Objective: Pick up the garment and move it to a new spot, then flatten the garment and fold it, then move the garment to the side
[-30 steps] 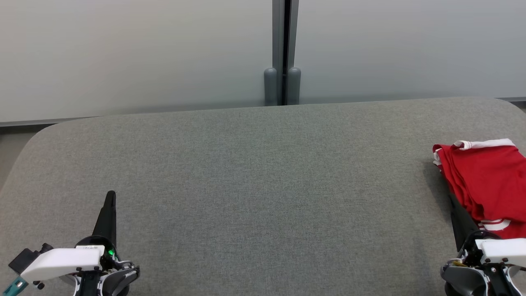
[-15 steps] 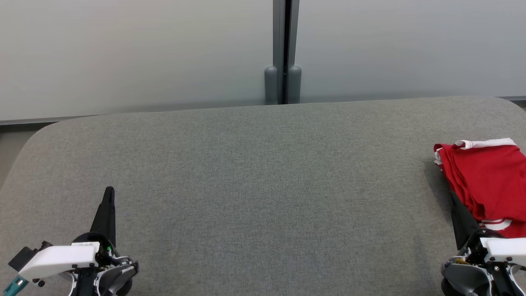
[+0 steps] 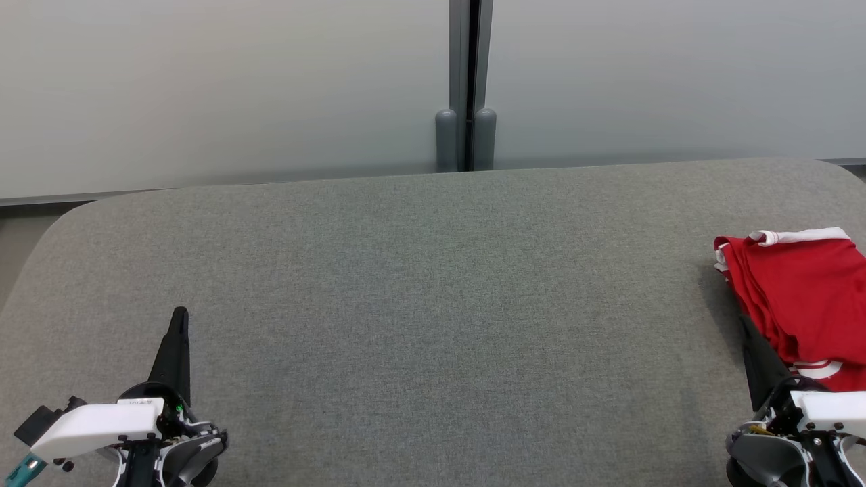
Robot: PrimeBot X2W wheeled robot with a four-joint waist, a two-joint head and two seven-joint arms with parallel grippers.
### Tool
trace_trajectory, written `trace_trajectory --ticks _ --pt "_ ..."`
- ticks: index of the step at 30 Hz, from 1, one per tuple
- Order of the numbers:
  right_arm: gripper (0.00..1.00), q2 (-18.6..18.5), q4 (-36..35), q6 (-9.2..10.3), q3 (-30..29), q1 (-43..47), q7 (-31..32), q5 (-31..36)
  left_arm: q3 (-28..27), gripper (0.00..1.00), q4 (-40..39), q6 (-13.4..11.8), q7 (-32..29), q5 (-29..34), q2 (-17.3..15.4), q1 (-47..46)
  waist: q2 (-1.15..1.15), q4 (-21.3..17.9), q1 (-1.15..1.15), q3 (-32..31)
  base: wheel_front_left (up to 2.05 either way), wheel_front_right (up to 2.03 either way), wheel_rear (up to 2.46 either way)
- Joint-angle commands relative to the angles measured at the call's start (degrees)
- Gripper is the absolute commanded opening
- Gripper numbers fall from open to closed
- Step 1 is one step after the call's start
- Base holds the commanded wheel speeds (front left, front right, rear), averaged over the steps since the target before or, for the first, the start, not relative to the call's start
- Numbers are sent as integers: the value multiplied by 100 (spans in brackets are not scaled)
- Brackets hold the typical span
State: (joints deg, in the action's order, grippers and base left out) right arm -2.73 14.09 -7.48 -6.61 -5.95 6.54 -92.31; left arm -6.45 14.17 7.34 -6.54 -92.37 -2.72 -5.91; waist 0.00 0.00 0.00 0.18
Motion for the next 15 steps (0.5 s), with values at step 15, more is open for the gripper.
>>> trace_trajectory --ticks 15 --pt "0 -21 -13 -2 -11 -51 25 -11 -24 0 -20 27 -21 -8 -30 -70 0 0 0 0 0 0 0"
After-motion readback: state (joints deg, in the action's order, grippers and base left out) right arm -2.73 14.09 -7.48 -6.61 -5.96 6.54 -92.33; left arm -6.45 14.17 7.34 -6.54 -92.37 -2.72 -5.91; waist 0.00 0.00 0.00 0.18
